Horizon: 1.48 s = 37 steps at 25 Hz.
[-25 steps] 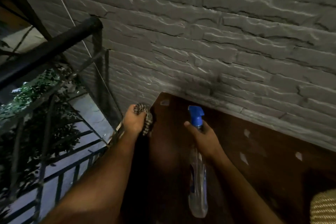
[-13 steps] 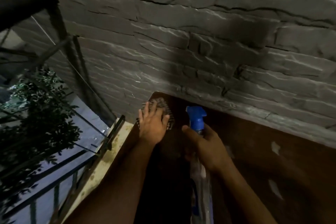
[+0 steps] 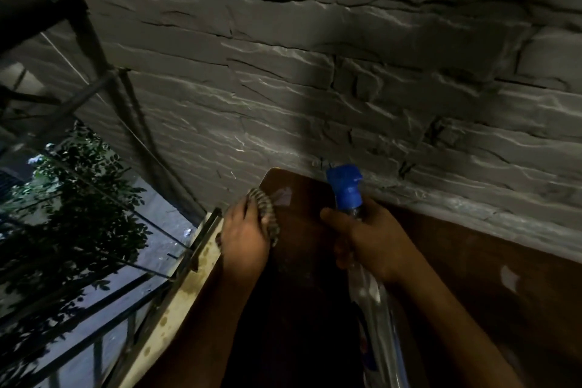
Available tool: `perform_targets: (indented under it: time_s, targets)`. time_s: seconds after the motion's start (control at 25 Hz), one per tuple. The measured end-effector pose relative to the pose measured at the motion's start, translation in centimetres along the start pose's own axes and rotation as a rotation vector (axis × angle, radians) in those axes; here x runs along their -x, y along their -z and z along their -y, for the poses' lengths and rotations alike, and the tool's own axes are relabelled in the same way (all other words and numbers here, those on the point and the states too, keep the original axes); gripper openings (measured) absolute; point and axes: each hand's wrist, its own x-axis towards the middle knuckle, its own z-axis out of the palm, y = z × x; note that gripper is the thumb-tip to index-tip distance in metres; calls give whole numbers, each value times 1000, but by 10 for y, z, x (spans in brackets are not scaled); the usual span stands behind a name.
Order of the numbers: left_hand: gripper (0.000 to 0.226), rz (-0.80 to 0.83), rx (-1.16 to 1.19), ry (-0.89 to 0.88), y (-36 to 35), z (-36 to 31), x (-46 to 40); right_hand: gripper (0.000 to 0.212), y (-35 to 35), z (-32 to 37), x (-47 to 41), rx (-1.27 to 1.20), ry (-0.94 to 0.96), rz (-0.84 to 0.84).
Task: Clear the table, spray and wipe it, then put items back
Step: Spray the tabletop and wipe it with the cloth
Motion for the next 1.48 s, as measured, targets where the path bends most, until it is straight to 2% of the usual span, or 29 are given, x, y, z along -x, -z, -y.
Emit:
perform_targets:
  time_s: [0.08,0.16,0.28,0.32,0.36,0.44,0.48,0.52,0.56,0.64,0.68,0.72,0.8,0.84,0.88,1.0,1.04,1.12,1.2,1.28,1.36,1.4,1.44,1.48]
  targets:
    - [56,25,-22,-58,-10,-34,-46,25,-5,-8,5,-38,-4,13]
    - [58,54,-64,-91,-17,-56,-54,19,-8,-13,6,-76,0,29]
    - [57,69,-39,-379,-18,-26,21,14,-7,-12,11,-142,-28,35]
    - [56,63,-66,-394,-13,-15,27,14,-4,-12,15,-146,-34,28]
    - [56,74,-81,-365,-10,-11,16,16,-3,-12,19,-152,-42,24]
    - [59,89,-72,-122,-14,-35,-36,18,-1,-9,23,-151,-35,11]
    - [61,138,-111,-60,-13,-56,-50,17,1,-8,22,-146,-28,-2]
    - [63,172,-143,-82,-14,-74,-47,16,3,-7,20,-154,-24,-14]
    - [64,173,-139,-191,-18,-82,-32,16,5,-7,21,-172,-25,-15]
    - [64,210,-136,-444,-20,-60,21,19,8,-3,27,-192,-20,20]
    - [63,223,-175,-465,-13,-43,28,20,9,-2,33,-193,-24,38]
    - [62,192,-184,-430,-10,-35,14,20,10,-2,38,-190,-28,45]
    - [62,143,-130,-198,-16,-45,-39,22,9,-5,40,-172,-22,24]
    - [63,198,-135,-124,-11,-62,-53,21,9,-9,38,-172,-17,2]
    - [63,215,-147,-136,-10,-73,-51,20,9,-11,37,-177,-12,-15]
    - [60,221,-184,-511,-12,-42,5,19,5,-12,41,-180,-26,7]
    - [60,243,-193,-548,-6,-21,7,21,2,-11,44,-177,-39,10]
    - [61,228,-198,-391,2,-4,-29,23,-3,-8,49,-154,-52,-3]
    - [62,221,-203,-205,-1,-25,-54,22,-6,-7,47,-122,-55,-20]
    - [62,262,-213,-351,-3,-42,-23,16,-5,-11,43,-113,-63,-59]
    - [61,310,-202,-648,-9,-19,31,18,-5,-15,43,-114,-69,-64]
    - [60,302,-197,-672,-2,-2,31,22,-5,-19,44,-122,-74,-54]
    - [60,268,-195,-609,3,7,13,25,-6,-21,46,-139,-78,-36]
    - [61,239,-194,-467,4,6,-13,27,-7,-22,47,-159,-78,-22]
